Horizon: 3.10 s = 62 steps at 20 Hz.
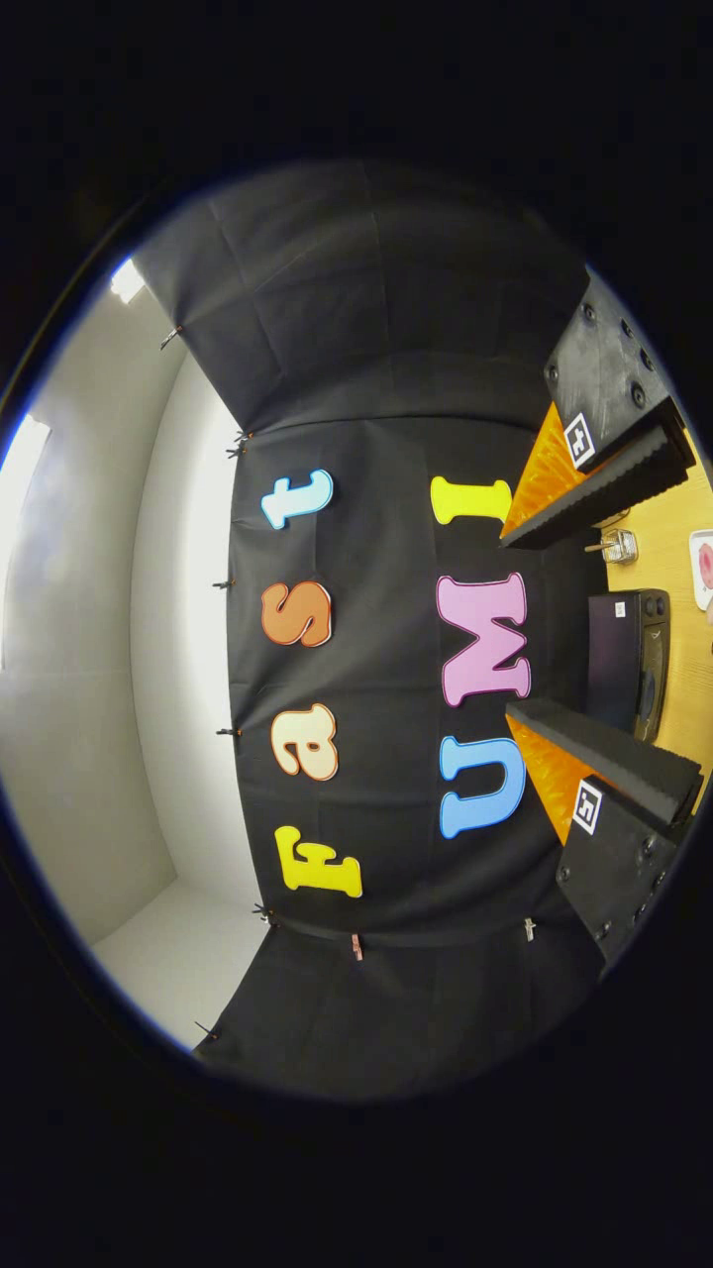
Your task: Open the toaster oven, put the food inside, and close the toaster oven door.
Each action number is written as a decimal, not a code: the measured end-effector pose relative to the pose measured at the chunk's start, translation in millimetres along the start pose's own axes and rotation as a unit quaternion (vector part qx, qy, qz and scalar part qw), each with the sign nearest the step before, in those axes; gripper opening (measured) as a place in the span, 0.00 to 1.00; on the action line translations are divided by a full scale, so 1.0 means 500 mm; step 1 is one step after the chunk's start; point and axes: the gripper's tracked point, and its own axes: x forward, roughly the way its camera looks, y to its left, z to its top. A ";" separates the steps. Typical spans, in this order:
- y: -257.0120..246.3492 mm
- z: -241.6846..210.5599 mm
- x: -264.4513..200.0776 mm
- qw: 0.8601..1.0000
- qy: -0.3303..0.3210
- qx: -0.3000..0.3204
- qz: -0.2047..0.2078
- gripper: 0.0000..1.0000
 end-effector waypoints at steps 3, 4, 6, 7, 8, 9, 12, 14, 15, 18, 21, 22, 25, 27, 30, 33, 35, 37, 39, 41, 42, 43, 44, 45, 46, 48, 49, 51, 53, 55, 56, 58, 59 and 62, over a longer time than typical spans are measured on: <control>0.000 -0.005 0.010 1.000 0.001 -0.004 -0.003 0.98; 0.005 -0.010 0.014 1.000 0.003 -0.005 -0.001 0.98; 0.016 -0.021 0.025 1.000 0.007 -0.006 0.003 0.98; 0.020 -0.028 0.031 1.000 0.009 -0.006 0.004 0.98; 0.025 -0.037 0.041 1.000 0.012 -0.007 0.005 0.98; 0.033 -0.047 0.050 1.000 0.015 -0.006 0.006 0.98; 0.061 -0.093 0.090 0.999 0.030 -0.010 0.016 0.98; 0.086 -0.128 0.117 0.999 0.042 -0.014 0.025 0.98; 0.100 -0.146 0.130 0.998 0.047 -0.014 0.032 0.98; 0.149 -0.211 0.170 0.996 0.073 0.003 0.054 0.98; 0.197 -0.295 0.201 0.991 0.114 0.005 0.076 0.98; 0.210 -0.324 0.210 0.989 0.127 0.009 0.081 0.98; 0.243 -0.406 0.239 0.982 0.157 0.027 0.098 0.98; 0.239 -0.463 0.257 0.979 0.175 0.030 0.096 0.99; 0.223 -0.557 0.291 0.976 0.199 0.033 0.082 0.99; 0.199 -0.665 0.311 0.969 0.236 0.037 0.067 0.99; 0.189 -0.721 0.322 0.965 0.253 0.045 0.058 0.99; 0.190 -0.769 0.333 0.959 0.272 0.049 0.057 0.99; 0.195 -0.810 0.343 0.954 0.290 0.053 0.056 0.99; 0.197 -0.843 0.346 0.950 0.301 0.061 0.050 0.99; 0.196 -0.860 0.349 0.949 0.306 0.064 0.042 0.99; 0.193 -0.881 0.354 0.947 0.311 0.066 0.033 0.99; 0.188 -0.905 0.355 0.946 0.318 0.065 0.022 0.99; 0.186 -0.930 0.358 0.943 0.326 0.065 0.014 0.99; 0.187 -0.958 0.357 0.940 0.335 0.065 0.007 0.99; 0.191 -1.008 0.348 0.932 0.358 0.062 0.001 0.99; 0.193 -1.022 0.347 0.930 0.364 0.057 0.001 0.99; 0.188 -1.038 0.342 0.927 0.371 0.049 -0.007 0.99; 0.188 -1.047 0.347 0.930 0.365 0.037 -0.015 0.97; 0.178 -1.054 0.334 0.933 0.359 0.003 -0.026 0.97; 0.179 -1.060 0.328 0.933 0.360 -0.008 -0.029 0.97; 0.180 -1.062 0.321 0.934 0.354 -0.024 -0.029 0.97; 0.180 -1.063 0.313 0.933 0.357 -0.022 -0.030 0.97; 0.181 -1.069 0.272 0.922 0.385 -0.010 -0.026 0.98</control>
